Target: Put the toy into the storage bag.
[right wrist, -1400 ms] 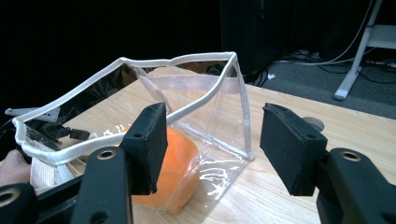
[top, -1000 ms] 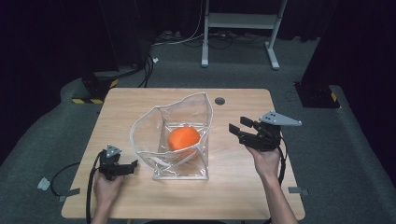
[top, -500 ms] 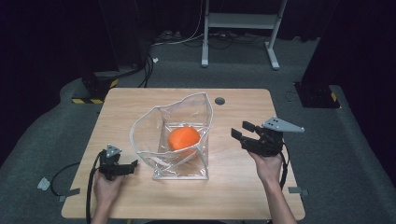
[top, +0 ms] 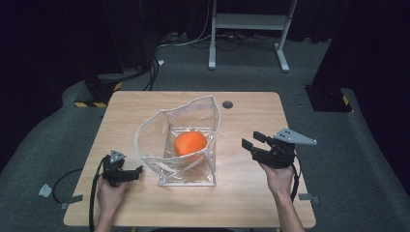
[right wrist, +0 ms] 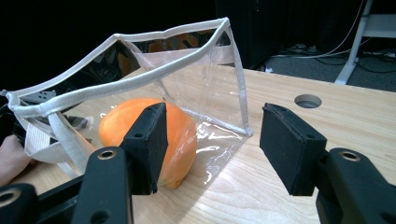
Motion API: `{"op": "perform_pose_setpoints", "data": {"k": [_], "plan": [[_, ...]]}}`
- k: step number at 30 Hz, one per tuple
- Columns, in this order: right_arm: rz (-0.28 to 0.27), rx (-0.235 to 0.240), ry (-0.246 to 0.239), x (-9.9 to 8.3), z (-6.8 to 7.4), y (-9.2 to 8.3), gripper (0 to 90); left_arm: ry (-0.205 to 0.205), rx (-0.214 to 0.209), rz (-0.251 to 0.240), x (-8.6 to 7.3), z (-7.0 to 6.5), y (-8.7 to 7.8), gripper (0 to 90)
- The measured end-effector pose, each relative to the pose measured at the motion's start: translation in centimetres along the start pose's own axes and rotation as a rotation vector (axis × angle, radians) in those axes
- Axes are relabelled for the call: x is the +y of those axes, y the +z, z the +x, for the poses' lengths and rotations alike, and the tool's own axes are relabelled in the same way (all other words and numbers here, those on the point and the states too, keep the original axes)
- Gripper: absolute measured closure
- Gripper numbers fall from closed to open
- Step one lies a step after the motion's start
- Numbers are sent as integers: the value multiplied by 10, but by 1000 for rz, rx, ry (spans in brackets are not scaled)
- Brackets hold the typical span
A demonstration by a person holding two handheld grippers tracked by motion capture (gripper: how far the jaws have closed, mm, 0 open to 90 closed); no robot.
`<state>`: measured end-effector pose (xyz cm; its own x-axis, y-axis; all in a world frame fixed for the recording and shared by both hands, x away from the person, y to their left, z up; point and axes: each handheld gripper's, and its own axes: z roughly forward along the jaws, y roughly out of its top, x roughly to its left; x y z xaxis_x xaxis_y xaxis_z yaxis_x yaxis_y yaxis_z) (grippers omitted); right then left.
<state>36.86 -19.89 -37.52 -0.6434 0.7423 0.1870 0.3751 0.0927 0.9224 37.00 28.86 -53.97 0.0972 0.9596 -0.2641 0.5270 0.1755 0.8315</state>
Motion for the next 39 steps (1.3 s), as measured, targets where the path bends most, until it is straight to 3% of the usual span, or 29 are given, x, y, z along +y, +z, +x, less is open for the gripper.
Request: {"op": "perform_pose_setpoints", "data": {"k": [39], "plan": [[68, -10, 13, -36, -1, 18, 417, 0, 0, 0, 0, 0, 0, 68]]}}
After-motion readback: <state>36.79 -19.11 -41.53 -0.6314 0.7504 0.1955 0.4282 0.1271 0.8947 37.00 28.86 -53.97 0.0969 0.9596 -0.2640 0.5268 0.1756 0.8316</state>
